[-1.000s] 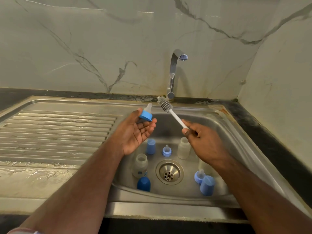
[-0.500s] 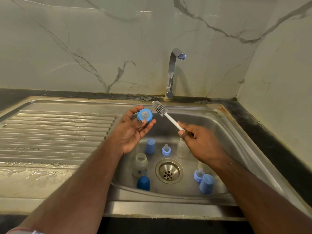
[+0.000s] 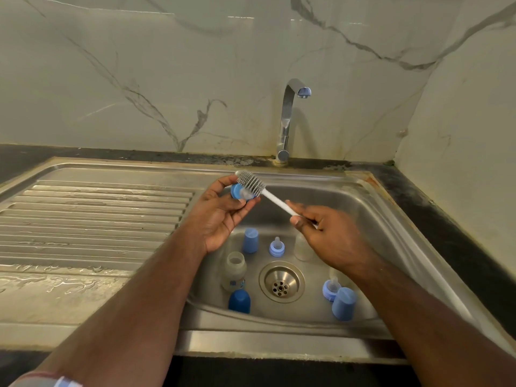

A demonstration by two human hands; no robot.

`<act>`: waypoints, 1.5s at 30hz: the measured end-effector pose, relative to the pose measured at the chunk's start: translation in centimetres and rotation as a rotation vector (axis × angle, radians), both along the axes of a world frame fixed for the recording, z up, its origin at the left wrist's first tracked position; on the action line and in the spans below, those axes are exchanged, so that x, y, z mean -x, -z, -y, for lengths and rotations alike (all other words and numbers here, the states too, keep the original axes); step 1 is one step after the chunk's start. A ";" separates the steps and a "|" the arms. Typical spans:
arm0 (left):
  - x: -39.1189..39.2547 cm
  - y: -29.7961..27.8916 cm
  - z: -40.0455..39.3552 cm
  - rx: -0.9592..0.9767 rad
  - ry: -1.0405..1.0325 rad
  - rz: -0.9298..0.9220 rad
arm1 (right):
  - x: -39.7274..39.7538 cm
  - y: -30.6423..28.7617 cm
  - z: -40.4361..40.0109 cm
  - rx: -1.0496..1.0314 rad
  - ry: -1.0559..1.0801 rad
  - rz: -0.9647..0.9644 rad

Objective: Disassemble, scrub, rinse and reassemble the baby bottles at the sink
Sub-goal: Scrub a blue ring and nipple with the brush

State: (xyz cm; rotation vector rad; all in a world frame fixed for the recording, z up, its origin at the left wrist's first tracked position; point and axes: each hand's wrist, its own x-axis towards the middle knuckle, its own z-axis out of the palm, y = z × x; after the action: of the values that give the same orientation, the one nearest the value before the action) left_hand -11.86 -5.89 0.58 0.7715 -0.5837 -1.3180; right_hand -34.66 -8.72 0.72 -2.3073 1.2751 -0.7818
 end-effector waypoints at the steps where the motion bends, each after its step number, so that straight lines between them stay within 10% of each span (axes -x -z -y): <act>1: 0.0 -0.1 -0.1 -0.001 0.011 0.017 | 0.2 0.0 0.3 -0.004 0.034 0.003; 45: 0.0 0.6 0.4 -0.039 0.005 0.135 | 0.9 0.3 0.8 -0.047 0.049 0.084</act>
State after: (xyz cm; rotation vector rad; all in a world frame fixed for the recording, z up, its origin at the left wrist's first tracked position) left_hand -11.81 -6.28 0.02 0.8963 -0.6692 -1.2921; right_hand -35.55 -9.48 0.45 -2.1900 1.3039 -0.8461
